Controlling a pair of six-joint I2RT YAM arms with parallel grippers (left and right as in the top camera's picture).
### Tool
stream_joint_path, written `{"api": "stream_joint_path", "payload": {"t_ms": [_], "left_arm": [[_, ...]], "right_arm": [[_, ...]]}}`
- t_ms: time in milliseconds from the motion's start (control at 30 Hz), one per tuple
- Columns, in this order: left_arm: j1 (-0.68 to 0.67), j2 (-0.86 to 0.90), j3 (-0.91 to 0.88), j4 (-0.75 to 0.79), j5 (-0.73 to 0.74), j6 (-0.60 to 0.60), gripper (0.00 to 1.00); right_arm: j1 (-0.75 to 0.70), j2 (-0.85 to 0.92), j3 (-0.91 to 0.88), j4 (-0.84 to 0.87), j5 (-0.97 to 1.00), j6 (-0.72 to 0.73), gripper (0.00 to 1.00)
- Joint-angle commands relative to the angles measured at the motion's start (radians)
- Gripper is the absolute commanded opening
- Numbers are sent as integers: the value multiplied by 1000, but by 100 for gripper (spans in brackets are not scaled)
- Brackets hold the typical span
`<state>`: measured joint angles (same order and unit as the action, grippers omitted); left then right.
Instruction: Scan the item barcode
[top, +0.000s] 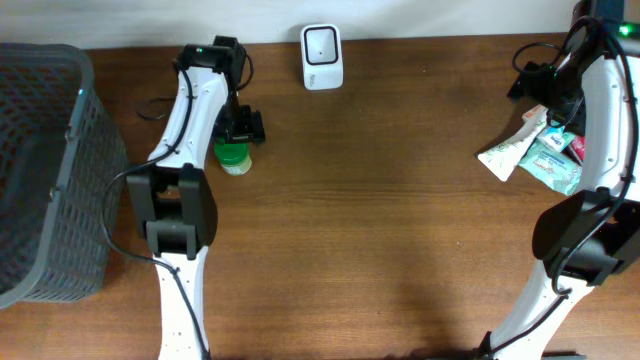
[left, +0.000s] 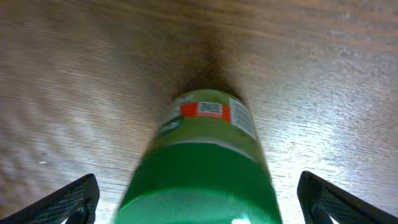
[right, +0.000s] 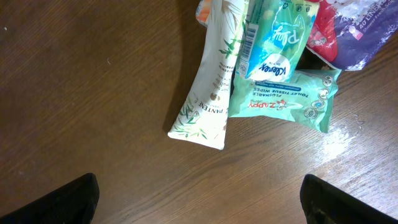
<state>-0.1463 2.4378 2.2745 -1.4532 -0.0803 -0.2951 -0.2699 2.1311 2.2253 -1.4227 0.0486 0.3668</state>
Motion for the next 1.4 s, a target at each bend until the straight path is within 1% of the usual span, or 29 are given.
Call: {"api": "stream_joint_path", "payload": {"t_ms": [0,33,67,133,167,233,267,300,400,533,567,600,633,667,700,767,800,833,900,967,1033,1067,1100,1133,1200,1233,1300,1333,1367], "left_arm": [[-1,29,0,-5,52,8,92],[-1,31,0,-6,53,8,84],[-1,33,0,-7,61,8,84],[-1,33,0,-7,63,8,66],[-1,33,0,-17,66,8,61],[-1,32,23,-53,83,9,59],[-2,32,65,-83,110,8,52],[-5,32,135,-111,174,9,51],[-56,32,216,-98,334,8,56],[-260,48,215,61,346,8,61],[-307,55,215,85,335,6,61],[-373,66,215,88,238,-44,60],[-415,72,211,88,168,-61,64],[-453,76,209,88,138,-62,68],[-488,77,209,89,102,-91,69],[-517,77,209,96,27,-101,72],[-518,77,209,98,31,-101,82],[-518,77,209,97,31,-101,98],[-515,71,246,71,32,-101,99],[-499,58,353,-1,31,-101,99],[-470,39,509,-92,31,-101,99],[-430,17,650,-168,31,-101,99],[-388,-2,745,-229,31,-101,99],[-348,-23,793,-235,55,-58,99],[-266,-57,809,-235,57,-50,99],[-193,-58,803,-235,56,-46,99],[-104,-58,732,-235,53,44,99],[-78,-58,684,-235,42,47,99],[-50,-58,607,-235,-13,46,99]], "right_arm": [[-6,2,0,-2,12,5,99],[-6,2,0,-2,12,5,99],[-5,2,0,-2,12,5,99],[-6,2,0,-2,12,5,99],[-6,2,0,-2,12,5,99],[-6,2,0,-2,12,5,99],[-5,2,0,-2,12,5,99],[-5,2,0,-2,12,5,99],[-6,2,0,-2,12,5,99],[-6,2,0,-2,12,5,99],[-6,2,0,-2,12,5,99],[-5,2,0,-2,12,5,99],[-5,2,0,-2,12,5,99],[-6,2,0,-2,12,5,99],[-6,2,0,-2,12,5,99],[-5,2,0,-2,12,5,99],[-6,2,0,-2,12,5,99],[-6,2,0,-2,12,5,99],[-5,2,0,-2,12,5,99],[-6,2,0,-2,12,5,99],[-6,2,0,-2,12,5,99],[-6,2,0,-2,12,5,99],[-6,2,0,-2,12,5,99],[-5,2,0,-2,12,5,99],[-6,2,0,-2,12,5,99],[-6,2,0,-2,12,5,99],[-6,2,0,-2,12,5,99],[-6,2,0,-2,12,5,99],[-6,2,0,-2,12,5,99]]}}
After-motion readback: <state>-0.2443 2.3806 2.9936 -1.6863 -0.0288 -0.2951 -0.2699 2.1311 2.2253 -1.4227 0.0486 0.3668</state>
